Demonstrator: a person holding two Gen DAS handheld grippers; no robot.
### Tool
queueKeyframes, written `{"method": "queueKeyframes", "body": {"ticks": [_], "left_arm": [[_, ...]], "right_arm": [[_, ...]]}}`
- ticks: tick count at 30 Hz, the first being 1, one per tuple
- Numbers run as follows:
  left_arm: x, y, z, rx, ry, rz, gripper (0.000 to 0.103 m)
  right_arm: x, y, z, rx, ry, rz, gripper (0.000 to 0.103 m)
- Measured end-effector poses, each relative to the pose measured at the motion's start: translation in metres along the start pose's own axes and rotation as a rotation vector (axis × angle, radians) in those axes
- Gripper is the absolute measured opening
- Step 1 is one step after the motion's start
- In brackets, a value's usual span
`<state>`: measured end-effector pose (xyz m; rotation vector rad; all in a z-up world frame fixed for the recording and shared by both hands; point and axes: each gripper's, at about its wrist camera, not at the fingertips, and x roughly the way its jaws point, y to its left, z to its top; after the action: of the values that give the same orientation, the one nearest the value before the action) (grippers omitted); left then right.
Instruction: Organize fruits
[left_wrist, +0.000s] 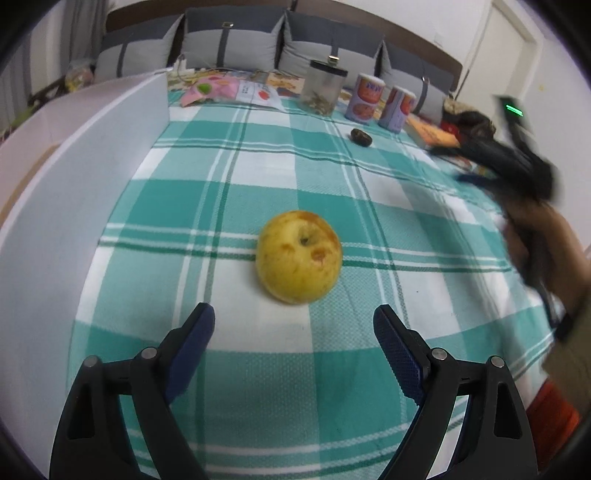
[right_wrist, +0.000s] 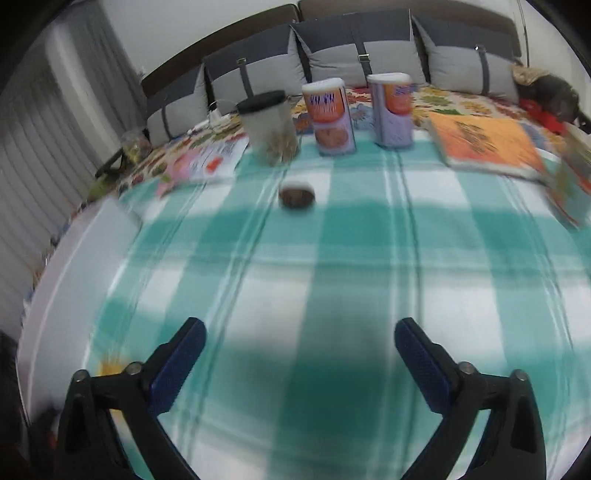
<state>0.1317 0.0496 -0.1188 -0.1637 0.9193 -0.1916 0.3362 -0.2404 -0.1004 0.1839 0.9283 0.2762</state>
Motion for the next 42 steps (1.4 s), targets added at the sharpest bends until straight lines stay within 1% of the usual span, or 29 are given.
{"method": "queueKeyframes", "body": {"ticks": [1,2,3,5,7,9,10,11,12,13,16,19,21,23,25,27,28,29,31,33,34,35,36,37,38,39,42], "left_arm": [[-0.002,0.004,-0.001,-0.017,-0.002,-0.009,0.089],[-0.003,0.007,-0.001,-0.029,-0.004,-0.015,0.089],[-0.004,0.01,-0.001,-0.039,-0.006,-0.019,0.089],[-0.006,0.018,-0.001,-0.058,-0.009,-0.023,0.089],[-0.007,0.026,-0.001,-0.075,-0.011,-0.02,0.089],[-0.006,0.035,-0.001,-0.096,-0.012,-0.015,0.089],[-0.004,0.04,-0.002,-0.11,-0.01,-0.013,0.089],[-0.003,0.043,-0.003,-0.12,-0.008,-0.012,0.089],[-0.002,0.045,-0.004,-0.128,-0.006,-0.009,0.089],[-0.001,0.047,-0.005,-0.135,0.001,-0.007,0.089],[0.0,0.042,-0.008,-0.127,0.011,-0.012,0.089],[-0.006,0.028,-0.008,-0.083,-0.005,-0.027,0.089],[-0.009,0.016,-0.01,-0.05,-0.009,-0.03,0.089],[-0.01,0.003,-0.013,-0.027,-0.004,-0.044,0.089],[-0.009,-0.007,-0.018,-0.007,-0.003,-0.048,0.089],[-0.005,-0.019,-0.026,0.032,0.006,-0.042,0.089],[-0.002,-0.022,-0.029,0.048,0.01,-0.035,0.089],[0.002,-0.026,-0.033,0.067,0.014,-0.025,0.089],[0.011,-0.033,-0.041,0.103,0.027,-0.003,0.089],[0.017,-0.038,-0.047,0.133,0.034,0.014,0.089],[0.018,-0.04,-0.047,0.144,0.033,0.02,0.089],[0.02,-0.042,-0.049,0.161,0.028,0.032,0.089],[0.022,-0.043,-0.051,0.175,0.026,0.039,0.089],[0.026,-0.044,-0.052,0.193,0.03,0.052,0.089],[0.029,-0.044,-0.053,0.205,0.031,0.069,0.092],[0.03,-0.045,-0.054,0.213,0.021,0.082,0.096],[0.033,-0.045,-0.055,0.22,0.0,0.097,0.098]], "right_arm": [[0.017,-0.002,0.018,0.023,0.007,0.011,0.082],[0.034,-0.004,0.035,0.05,0.017,0.02,0.075],[0.053,-0.006,0.052,0.079,0.027,0.027,0.074],[0.087,-0.004,0.076,0.124,0.052,0.042,0.074],[0.11,-0.001,0.088,0.136,0.073,0.033,0.074],[0.134,0.004,0.095,0.144,0.109,0.01,0.069],[0.144,0.006,0.096,0.143,0.129,-0.015,0.057],[0.148,0.006,0.096,0.137,0.131,-0.041,0.044],[0.148,0.009,0.098,0.12,0.115,-0.063,0.044],[0.149,0.009,0.098,0.118,0.119,-0.062,0.044],[0.131,0.012,0.094,0.084,0.088,-0.037,0.044],[0.092,0.022,0.072,0.012,0.077,0.003,0.044],[0.056,0.034,0.045,-0.055,0.075,0.013,0.044],[0.02,0.042,0.01,-0.107,0.077,0.024,0.044],[-0.016,0.05,-0.04,-0.16,0.086,0.008,0.044],[-0.04,0.052,-0.086,-0.199,0.087,-0.031,0.044],[-0.047,0.05,-0.101,-0.21,0.085,-0.053,0.044],[-0.051,0.05,-0.122,-0.215,0.087,-0.08,0.044],[-0.052,0.044,-0.148,-0.204,0.092,-0.103,0.044],[-0.048,0.039,-0.163,-0.199,0.076,-0.137,0.044],[-0.049,0.037,-0.168,-0.192,0.06,-0.146,0.047],[-0.05,0.034,-0.173,-0.172,0.048,-0.157,0.06],[-0.053,0.033,-0.175,-0.148,0.046,-0.163,0.071],[-0.056,0.031,-0.177,-0.127,0.042,-0.165,0.091],[-0.063,0.028,-0.179,-0.089,0.023,-0.165,0.096],[-0.07,0.027,-0.182,-0.065,0.002,-0.165,0.096],[-0.086,0.027,-0.196,-0.016,-0.028,-0.205,0.096]]}}
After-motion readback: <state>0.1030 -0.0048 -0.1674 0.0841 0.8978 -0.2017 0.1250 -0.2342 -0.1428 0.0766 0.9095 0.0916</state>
